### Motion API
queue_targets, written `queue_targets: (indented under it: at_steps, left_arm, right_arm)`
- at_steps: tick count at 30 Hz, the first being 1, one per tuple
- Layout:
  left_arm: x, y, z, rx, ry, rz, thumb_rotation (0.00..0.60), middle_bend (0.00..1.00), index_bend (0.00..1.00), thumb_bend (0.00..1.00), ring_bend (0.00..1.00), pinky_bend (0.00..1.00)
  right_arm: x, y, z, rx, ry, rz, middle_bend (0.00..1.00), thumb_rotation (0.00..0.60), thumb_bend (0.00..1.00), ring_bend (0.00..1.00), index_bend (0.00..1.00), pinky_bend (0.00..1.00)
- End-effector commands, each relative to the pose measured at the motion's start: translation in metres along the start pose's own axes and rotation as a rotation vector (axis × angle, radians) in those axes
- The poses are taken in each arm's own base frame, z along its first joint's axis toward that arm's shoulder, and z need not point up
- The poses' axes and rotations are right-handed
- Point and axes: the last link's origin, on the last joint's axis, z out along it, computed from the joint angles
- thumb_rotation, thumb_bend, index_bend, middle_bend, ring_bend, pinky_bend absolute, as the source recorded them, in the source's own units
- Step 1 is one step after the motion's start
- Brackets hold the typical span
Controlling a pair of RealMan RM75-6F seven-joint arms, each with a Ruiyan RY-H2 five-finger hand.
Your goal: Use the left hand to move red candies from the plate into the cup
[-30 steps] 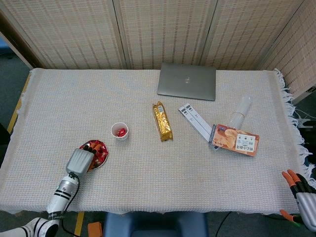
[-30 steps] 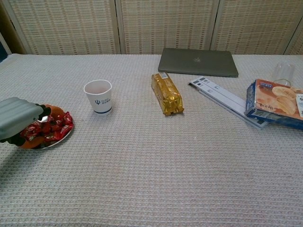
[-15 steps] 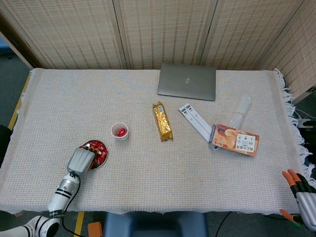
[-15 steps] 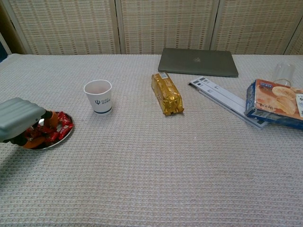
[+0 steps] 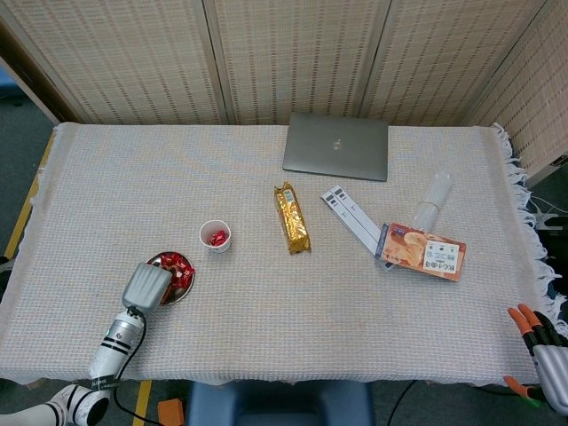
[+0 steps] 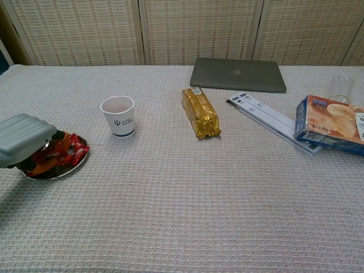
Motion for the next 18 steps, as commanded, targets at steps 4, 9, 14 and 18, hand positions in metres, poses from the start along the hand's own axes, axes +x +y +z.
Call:
queue_targets:
  at_steps: [4, 9, 14, 18]
  left_arm:
    - [0.003, -0.001, 0.001, 0.004, 0.006, 0.000, 0.600, 0.72, 0.72, 0.56, 0.64, 1.00]
    - [0.015, 0.000, 0.004, -0.002, 0.049, -0.005, 0.600, 0.75, 0.75, 0.62, 0.65, 1.00]
    - [0.045, 0.000, 0.016, -0.005, 0.128, -0.024, 0.600, 0.75, 0.75, 0.64, 0.66, 1.00]
    - [0.073, 0.003, 0.030, -0.005, 0.191, -0.051, 0.600, 0.76, 0.75, 0.65, 0.66, 1.00]
  right_arm:
    - [0.000, 0.000, 0.001, -0.003, -0.001, -0.001, 0.00, 0.600, 0.04, 0.00, 0.00, 0.26]
    - [0.000, 0.001, 0.001, -0.007, -0.002, -0.001, 0.00, 0.600, 0.04, 0.00, 0.00, 0.26]
    - [0.001, 0.002, 0.002, -0.013, 0.000, 0.001, 0.00, 0.600, 0.04, 0.00, 0.00, 0.27]
    - [0.001, 0.003, 0.003, -0.019, 0.000, 0.003, 0.00, 0.600, 0.04, 0.00, 0.00, 0.27]
